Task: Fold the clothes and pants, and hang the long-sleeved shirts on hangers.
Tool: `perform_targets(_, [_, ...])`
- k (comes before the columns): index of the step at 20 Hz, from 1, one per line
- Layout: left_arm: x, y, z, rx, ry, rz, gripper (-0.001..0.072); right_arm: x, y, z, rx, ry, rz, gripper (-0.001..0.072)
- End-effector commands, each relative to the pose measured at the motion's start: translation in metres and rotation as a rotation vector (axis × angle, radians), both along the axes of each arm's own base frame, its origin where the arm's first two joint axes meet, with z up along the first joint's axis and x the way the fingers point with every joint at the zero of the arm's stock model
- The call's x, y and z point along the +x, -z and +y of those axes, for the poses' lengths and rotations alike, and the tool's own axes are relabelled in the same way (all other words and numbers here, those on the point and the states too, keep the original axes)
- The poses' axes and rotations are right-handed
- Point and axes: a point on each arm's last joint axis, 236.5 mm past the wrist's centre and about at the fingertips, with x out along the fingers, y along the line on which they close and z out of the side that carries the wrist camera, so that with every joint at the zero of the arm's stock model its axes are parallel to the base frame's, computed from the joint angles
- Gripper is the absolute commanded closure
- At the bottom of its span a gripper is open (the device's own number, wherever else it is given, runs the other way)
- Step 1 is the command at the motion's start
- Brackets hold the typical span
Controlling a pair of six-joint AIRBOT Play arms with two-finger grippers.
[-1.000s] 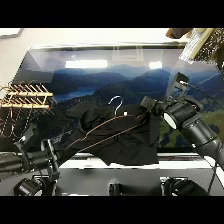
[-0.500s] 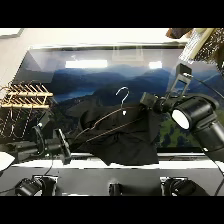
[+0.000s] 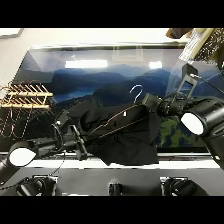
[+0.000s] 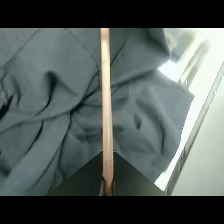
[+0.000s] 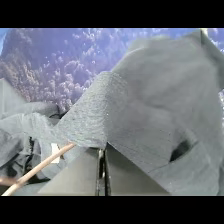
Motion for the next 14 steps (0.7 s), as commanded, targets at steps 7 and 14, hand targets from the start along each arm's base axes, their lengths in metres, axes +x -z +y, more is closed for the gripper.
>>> perform_targets(7, [0.024, 0.000, -0.028, -0.053, -0.072, -0.077, 0.0690, -0.022, -0.019, -0.006, 0.042, 0.003, -0.014, 0.0688])
perform_targets(14, [0.011, -0.002, -0.040, -0.063, -0.036, -0.088, 0.0689, -0.019, -0.029, 0.010, 0.132, -0.005, -0.039, 0.0688])
